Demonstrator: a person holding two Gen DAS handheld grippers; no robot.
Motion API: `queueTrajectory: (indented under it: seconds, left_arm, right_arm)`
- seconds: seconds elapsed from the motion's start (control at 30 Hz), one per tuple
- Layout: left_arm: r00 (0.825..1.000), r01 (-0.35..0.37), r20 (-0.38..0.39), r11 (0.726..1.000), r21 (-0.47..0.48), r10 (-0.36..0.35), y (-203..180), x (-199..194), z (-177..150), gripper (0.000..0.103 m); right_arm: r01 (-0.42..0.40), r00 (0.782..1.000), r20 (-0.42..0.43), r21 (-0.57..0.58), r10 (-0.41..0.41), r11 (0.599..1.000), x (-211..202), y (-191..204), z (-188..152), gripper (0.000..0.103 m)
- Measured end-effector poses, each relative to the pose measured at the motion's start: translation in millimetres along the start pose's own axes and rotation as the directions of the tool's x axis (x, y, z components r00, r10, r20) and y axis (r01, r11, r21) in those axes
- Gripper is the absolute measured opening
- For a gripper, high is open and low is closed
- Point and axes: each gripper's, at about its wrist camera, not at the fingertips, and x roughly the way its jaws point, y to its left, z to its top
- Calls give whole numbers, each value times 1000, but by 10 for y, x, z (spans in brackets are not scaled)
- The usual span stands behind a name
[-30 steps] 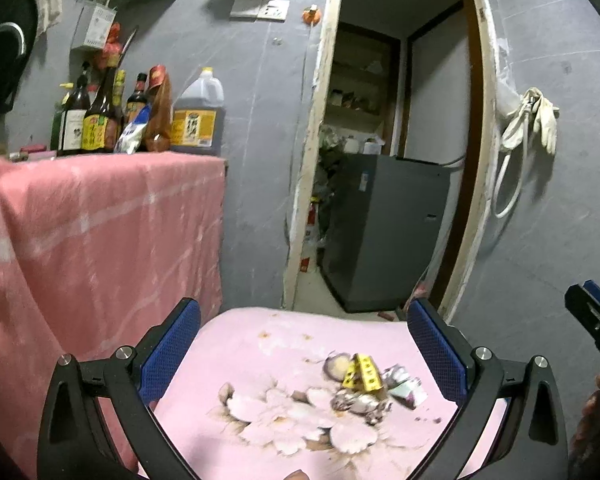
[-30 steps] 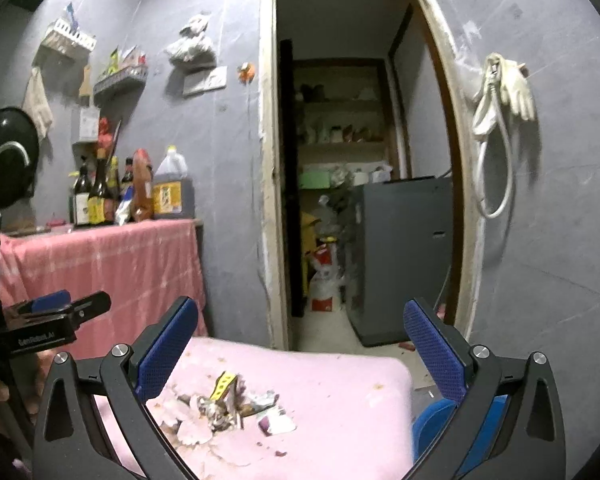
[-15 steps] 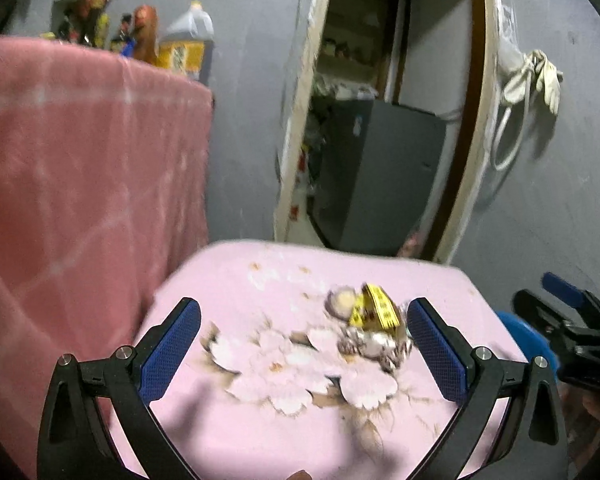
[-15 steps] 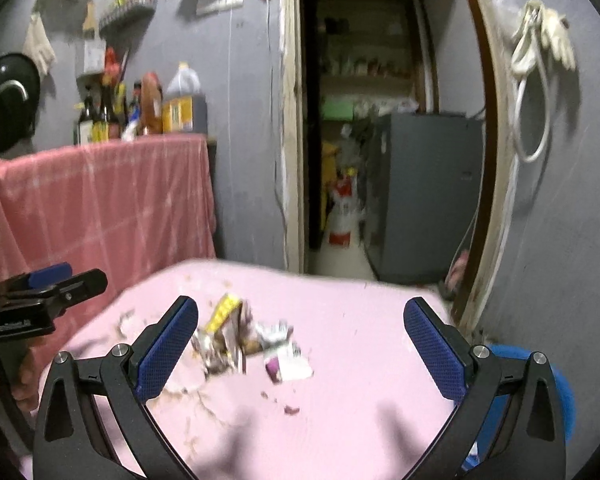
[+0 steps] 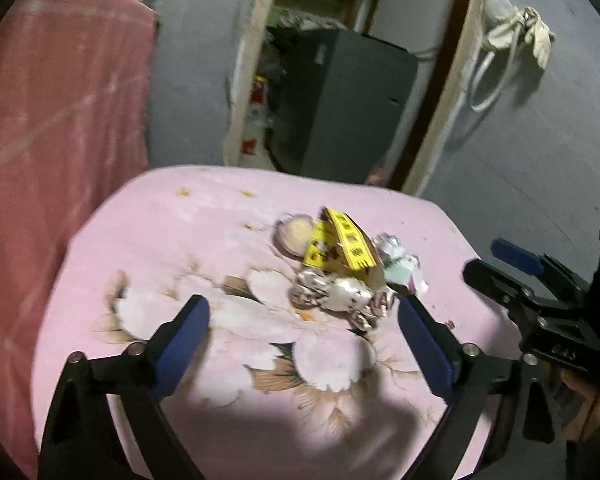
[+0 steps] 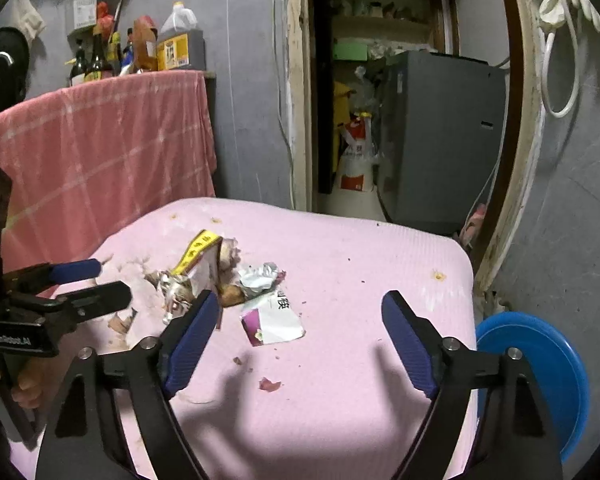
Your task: Collect trash
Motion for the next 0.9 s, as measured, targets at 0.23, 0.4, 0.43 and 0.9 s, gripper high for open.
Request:
queueTrajectory:
  seconds: [0.23,0.4,0.43,0.9]
  left_arm:
    - [993,75,-94,997,-21,-77,-18,303,64,65]
    - [986,116,-114,991,-65,-123,46,400,138,57]
    - [984,125,-118,989,-81,-134,76,423,153,56]
    - [971,186,-118,967,-173,-207,277,452,321,27]
  right_arm:
    - [-24,999,-31,11,25,1000,88,-53,-9,72]
    - [-42,997,-61,-7,41,999,172,-18,-6,72]
    - [-44,997,-68,-10,44,999,188,-15,-6,72]
    - [-107,978,-180,-3,105,994,511,56,17,61]
